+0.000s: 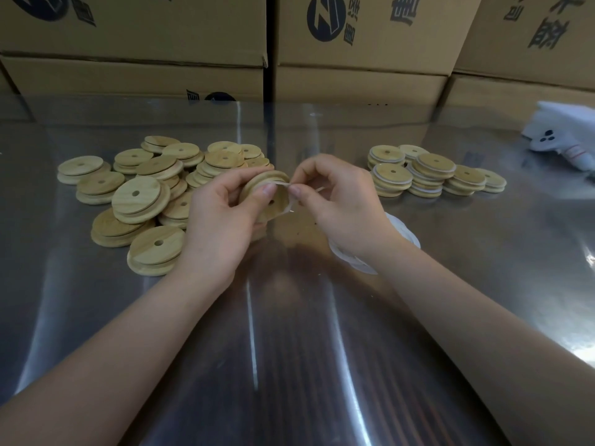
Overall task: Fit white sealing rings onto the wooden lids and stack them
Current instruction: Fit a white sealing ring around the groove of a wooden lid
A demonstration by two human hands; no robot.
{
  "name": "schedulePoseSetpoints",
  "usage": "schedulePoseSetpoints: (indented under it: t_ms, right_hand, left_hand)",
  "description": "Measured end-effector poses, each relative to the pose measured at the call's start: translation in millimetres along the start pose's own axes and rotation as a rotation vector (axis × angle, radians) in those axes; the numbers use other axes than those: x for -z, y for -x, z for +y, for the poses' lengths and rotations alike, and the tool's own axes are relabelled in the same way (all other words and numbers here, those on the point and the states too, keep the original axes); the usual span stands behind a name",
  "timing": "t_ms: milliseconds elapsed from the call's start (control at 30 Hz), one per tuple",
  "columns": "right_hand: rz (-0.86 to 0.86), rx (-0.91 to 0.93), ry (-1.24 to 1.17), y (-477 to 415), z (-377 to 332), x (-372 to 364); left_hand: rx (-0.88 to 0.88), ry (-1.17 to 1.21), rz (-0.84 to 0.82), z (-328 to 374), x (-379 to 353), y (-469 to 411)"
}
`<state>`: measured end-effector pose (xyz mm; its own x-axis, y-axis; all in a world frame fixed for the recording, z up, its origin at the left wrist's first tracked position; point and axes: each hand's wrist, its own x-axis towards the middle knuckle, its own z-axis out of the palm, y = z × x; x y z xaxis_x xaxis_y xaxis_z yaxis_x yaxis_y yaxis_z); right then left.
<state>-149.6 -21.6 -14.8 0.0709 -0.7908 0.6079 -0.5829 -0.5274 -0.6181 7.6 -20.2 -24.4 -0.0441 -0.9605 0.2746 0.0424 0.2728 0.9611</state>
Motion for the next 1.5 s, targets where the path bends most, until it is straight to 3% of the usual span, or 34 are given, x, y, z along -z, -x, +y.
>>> schedulePoseSetpoints:
  t_ms: [567, 1100, 1500]
  right_hand:
    - [-0.092, -0.059, 0.048, -4, 2, 10]
    - [-0.085, 0.089, 0.022, -3, 2, 6]
    - [0.028, 0.036, 0.01, 2, 7, -4]
  left_hand:
    - [-0.205, -0.273, -0.031, 6, 0, 0]
    - [-0.097, -0.145, -0.057, 3, 0, 3]
    - [0.059, 0.124, -0.016, 6, -4, 5]
